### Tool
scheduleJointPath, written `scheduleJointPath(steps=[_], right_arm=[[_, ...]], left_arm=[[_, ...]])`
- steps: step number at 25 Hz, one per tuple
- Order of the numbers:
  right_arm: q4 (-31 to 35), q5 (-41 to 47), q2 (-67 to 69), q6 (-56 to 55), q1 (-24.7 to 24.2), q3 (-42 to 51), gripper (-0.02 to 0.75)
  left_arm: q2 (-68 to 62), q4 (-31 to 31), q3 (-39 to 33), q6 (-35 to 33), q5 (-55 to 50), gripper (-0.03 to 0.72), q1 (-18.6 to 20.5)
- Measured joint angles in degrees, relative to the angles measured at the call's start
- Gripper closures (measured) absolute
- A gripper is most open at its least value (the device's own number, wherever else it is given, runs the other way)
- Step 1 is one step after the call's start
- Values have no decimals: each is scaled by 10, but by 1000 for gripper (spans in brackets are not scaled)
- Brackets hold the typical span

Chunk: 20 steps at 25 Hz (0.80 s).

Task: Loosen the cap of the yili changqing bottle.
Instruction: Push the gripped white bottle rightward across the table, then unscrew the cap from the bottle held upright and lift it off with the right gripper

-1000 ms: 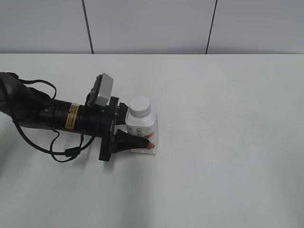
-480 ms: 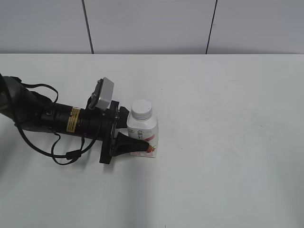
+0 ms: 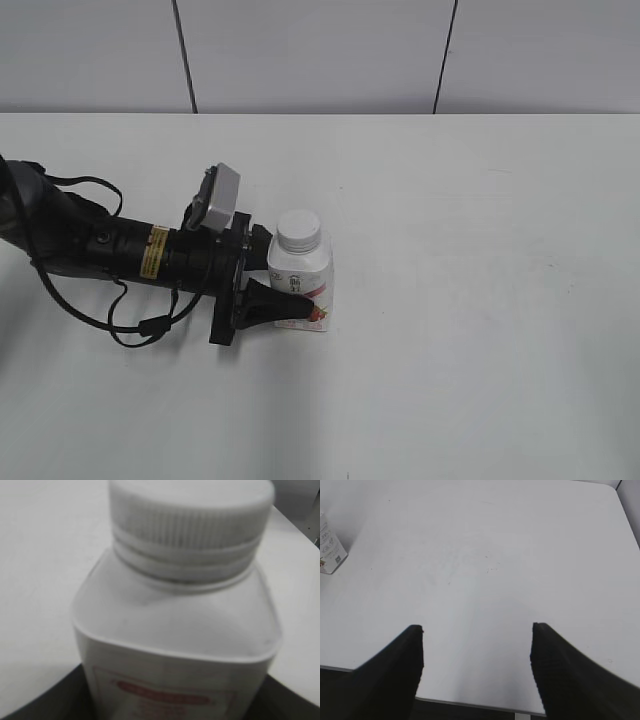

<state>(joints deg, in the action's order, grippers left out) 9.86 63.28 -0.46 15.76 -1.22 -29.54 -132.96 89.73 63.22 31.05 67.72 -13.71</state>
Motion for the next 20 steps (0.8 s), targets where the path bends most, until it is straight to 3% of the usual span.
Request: scheduleJointPath(steps=[20], right_arm=[[10, 0, 0, -1, 0, 0, 206]], left_arm=[[0, -48, 0, 0, -3, 276, 0]])
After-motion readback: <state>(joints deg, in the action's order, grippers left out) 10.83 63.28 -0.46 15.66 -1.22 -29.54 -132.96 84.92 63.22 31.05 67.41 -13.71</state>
